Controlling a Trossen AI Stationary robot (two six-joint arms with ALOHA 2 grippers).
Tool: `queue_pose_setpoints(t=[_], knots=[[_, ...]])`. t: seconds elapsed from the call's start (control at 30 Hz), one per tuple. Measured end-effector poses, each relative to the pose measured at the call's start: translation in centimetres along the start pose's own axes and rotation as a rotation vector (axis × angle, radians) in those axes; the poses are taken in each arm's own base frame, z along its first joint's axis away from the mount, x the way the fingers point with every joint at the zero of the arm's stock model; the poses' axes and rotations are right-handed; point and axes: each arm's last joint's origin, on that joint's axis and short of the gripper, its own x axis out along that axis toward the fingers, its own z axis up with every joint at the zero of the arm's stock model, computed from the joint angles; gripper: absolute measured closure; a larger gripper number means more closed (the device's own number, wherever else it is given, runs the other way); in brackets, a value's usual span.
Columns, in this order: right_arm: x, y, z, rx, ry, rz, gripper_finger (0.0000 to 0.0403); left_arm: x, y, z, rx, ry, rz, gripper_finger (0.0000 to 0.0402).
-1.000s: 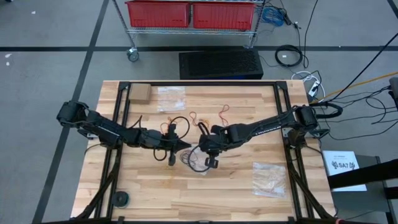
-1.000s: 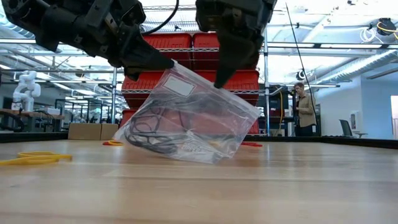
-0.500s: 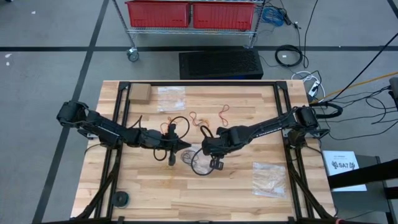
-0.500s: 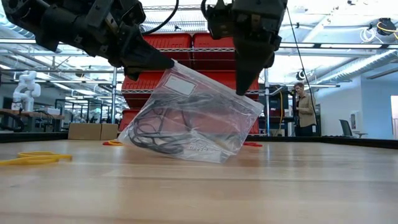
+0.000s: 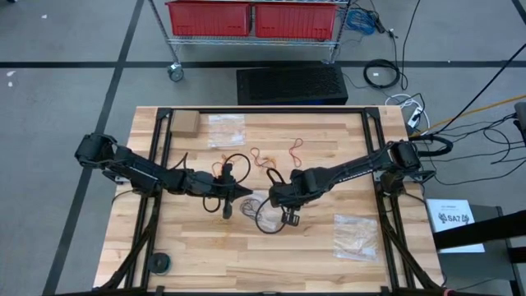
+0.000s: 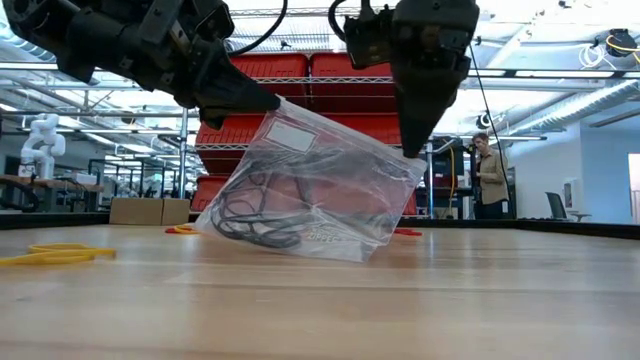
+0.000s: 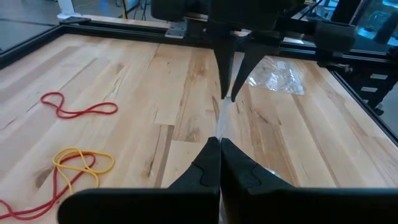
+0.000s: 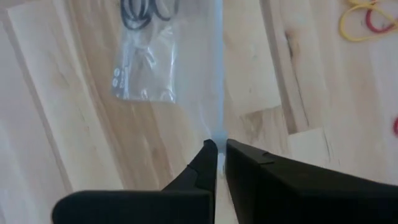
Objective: Sort rubber bands
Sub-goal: Close the top right transparent zip lock bag
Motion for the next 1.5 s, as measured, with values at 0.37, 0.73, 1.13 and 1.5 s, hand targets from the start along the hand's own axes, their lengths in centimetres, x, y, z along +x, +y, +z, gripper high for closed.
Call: queue_pose_setpoints(t=[0.37, 0.73, 1.13, 1.5], knots=[[0.0, 0.0, -0.5, 0.016, 0.039, -0.014, 0.0393, 0.0, 0.0, 0.0, 0.0, 0.0, 0.003, 0.0402], [0.0, 0.0, -0.5, 0.036, 0.042, -0.02, 0.0379, 0.0, 0.0, 0.0, 0.0, 0.0, 0.003, 0.0402], [-1.8, -1.1, -1.3, -0.093, -0.039, -0.137, 0.0326, 0.0, 0.0, -0.2, 0.004, 0.024, 0.006, 0.0402], [1.2, -3.3, 0.4, -0.056, -0.414, 0.053, 0.0337, 0.0, 0.0, -0.3, 0.005, 0.029, -0.005, 0.0402]])
